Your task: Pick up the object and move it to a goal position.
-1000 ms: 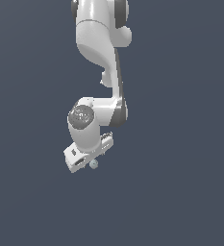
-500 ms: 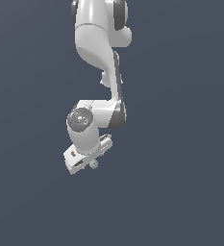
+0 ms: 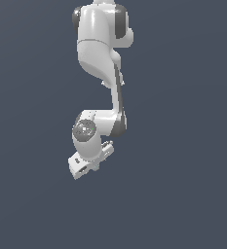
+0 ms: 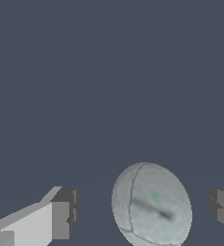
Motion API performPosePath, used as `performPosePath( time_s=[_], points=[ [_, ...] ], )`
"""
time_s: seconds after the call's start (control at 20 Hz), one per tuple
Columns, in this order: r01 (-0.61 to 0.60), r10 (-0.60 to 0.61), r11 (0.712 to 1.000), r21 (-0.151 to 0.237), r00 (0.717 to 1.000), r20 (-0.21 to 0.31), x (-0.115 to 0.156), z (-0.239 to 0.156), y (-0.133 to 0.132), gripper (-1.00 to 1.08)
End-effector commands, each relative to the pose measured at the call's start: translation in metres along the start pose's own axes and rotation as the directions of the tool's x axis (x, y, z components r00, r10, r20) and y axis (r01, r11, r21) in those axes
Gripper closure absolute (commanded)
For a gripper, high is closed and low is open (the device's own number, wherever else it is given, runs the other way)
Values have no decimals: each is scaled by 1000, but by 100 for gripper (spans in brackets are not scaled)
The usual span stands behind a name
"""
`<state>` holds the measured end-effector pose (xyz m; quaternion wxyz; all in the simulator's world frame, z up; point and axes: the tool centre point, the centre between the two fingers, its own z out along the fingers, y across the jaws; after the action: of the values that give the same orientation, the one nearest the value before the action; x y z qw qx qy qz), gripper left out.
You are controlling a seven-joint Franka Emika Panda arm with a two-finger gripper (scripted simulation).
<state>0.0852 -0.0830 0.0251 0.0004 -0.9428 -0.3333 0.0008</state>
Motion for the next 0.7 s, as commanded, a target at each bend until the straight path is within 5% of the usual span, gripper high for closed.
performPosePath(
  time_s=[0.0,0.15,0.2,0.65],
  points=[
    [1,-1,1000,-1,1000,-1,1,5,1,-92],
    [1,-1,1000,-1,1000,-1,1,4,1,-92],
    [1,-1,1000,-1,1000,-1,1,4,1,108],
    [1,-1,1000,-1,1000,-1,1,4,1,108]
  ],
)
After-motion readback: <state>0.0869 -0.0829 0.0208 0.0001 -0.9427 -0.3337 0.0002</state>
